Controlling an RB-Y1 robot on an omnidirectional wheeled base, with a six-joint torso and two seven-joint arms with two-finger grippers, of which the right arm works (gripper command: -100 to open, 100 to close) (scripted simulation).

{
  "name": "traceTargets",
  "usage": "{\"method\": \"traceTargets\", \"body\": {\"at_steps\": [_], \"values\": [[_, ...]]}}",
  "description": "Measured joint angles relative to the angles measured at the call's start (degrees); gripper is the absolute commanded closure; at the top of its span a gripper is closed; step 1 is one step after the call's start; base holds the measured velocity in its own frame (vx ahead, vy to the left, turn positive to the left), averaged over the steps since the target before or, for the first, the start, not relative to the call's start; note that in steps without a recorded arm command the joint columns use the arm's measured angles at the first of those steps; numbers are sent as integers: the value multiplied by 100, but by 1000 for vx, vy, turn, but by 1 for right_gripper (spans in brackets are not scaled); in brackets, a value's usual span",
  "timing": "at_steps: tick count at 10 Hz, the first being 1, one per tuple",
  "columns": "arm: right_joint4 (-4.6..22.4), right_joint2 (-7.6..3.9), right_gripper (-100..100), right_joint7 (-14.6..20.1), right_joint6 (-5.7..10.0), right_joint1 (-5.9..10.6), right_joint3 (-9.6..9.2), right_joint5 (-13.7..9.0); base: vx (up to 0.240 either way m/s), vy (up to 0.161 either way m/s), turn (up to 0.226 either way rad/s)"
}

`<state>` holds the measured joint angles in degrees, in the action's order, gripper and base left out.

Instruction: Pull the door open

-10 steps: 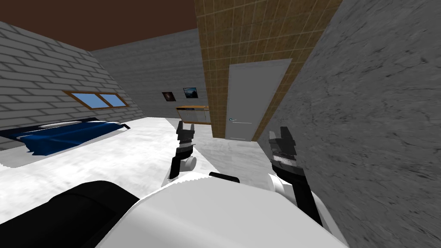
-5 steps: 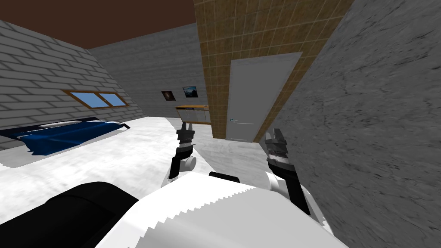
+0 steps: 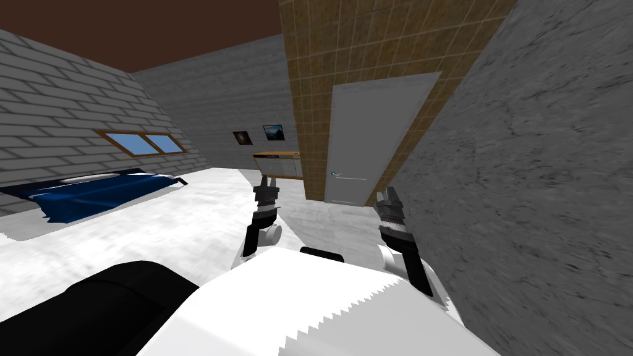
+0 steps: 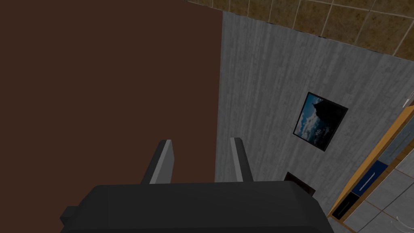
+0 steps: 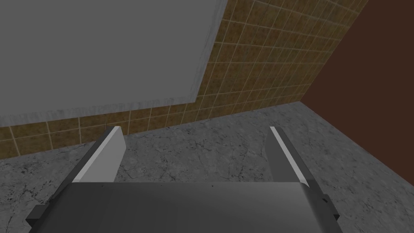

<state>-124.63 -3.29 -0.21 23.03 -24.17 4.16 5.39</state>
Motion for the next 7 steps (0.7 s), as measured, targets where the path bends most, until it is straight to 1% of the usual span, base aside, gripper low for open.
{"method": "traceTargets", "body": {"at_steps": [1,5,6,7], "values": [[98,-14,-100,2,14,34,-10,-10,112,21,20],[718,-127,-100,46,125,303,38,-93,97,18,23],[808,-139,-100,46,120,339,23,-103,87,12,20],[943,-152,-100,48,152,367,12,-116,110,15,25]]}}
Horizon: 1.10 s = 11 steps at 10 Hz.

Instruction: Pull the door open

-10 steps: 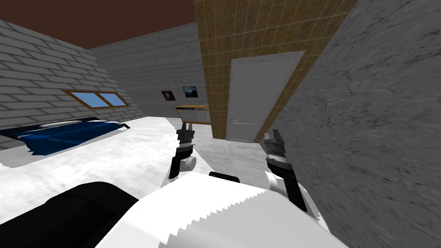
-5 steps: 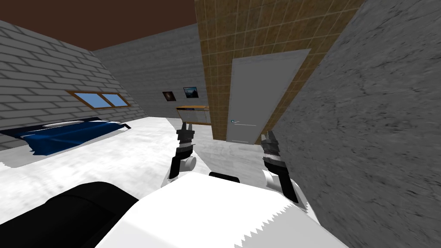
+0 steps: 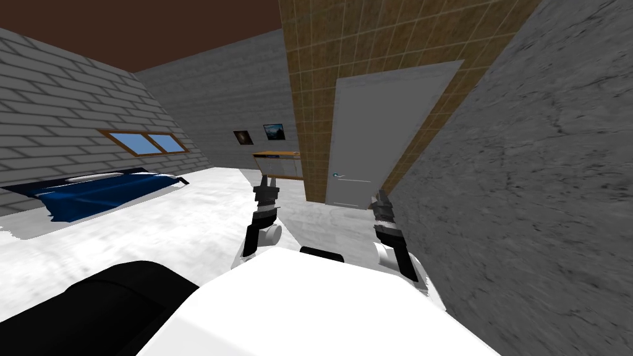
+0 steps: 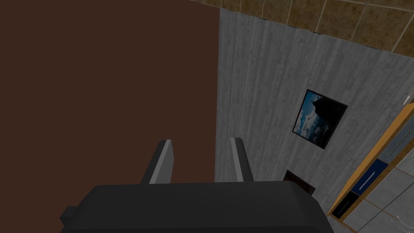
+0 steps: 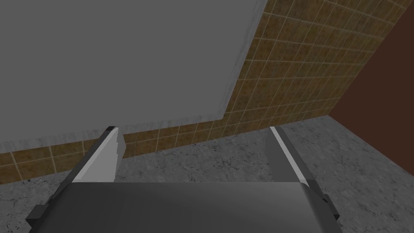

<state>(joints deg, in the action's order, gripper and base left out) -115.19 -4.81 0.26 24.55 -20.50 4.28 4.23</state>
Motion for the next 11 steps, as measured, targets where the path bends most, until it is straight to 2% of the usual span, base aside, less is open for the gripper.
{"method": "traceTargets", "body": {"at_steps": [5,8,11], "values": [[677,-72,-100,12,112,289,5,-67,81,20,20],[1135,-158,-100,47,164,483,20,-135,109,23,28],[1688,-216,-100,59,282,719,28,-192,102,25,26]]}}
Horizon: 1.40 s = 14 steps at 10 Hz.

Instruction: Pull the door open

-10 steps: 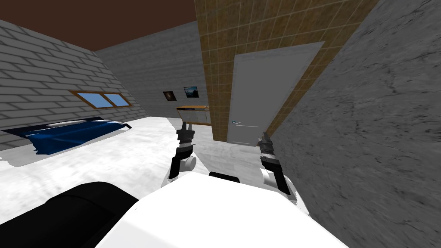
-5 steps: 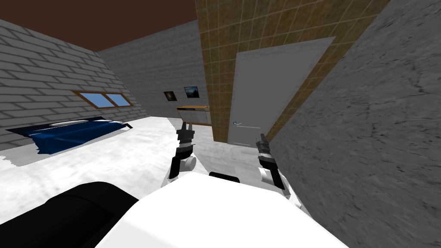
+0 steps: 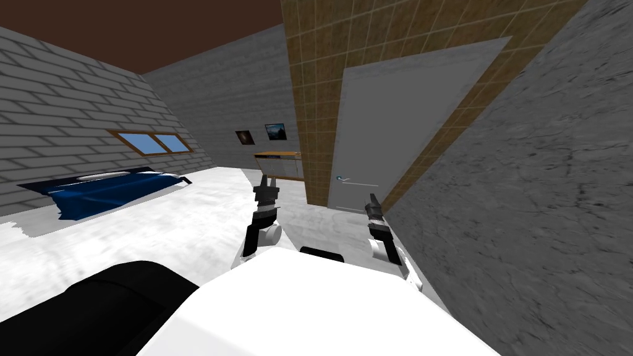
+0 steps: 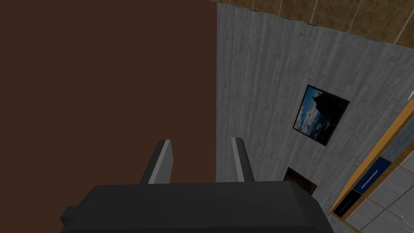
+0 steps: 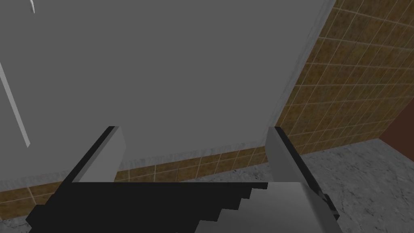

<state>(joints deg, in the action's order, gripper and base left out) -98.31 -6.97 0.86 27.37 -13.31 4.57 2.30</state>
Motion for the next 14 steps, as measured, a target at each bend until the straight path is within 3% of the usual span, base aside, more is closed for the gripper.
{"method": "traceTargets", "body": {"at_steps": [3,7,11,14], "values": [[553,-49,-100,13,77,235,5,-58,94,16,29],[1116,-149,-100,60,169,431,16,-139,84,18,19],[1760,-171,-100,52,267,698,13,-197,95,14,28],[2241,-264,-100,97,341,895,27,-268,92,16,21]]}}
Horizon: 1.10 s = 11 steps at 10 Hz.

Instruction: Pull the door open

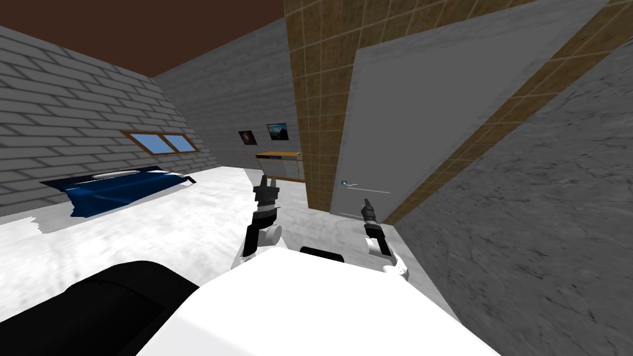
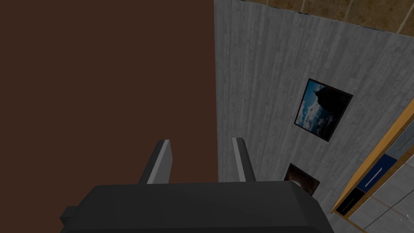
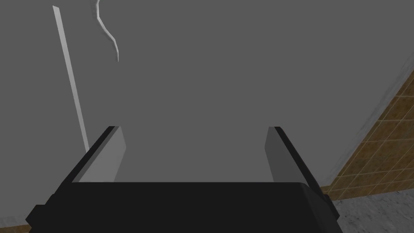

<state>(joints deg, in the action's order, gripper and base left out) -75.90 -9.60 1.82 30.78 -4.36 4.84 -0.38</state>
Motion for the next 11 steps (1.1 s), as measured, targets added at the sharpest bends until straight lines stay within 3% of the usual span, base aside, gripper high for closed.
{"method": "traceTargets", "body": {"at_steps": [11], "values": [[1431,-151,-100,56,231,564,19,-165,84,11,20]]}}
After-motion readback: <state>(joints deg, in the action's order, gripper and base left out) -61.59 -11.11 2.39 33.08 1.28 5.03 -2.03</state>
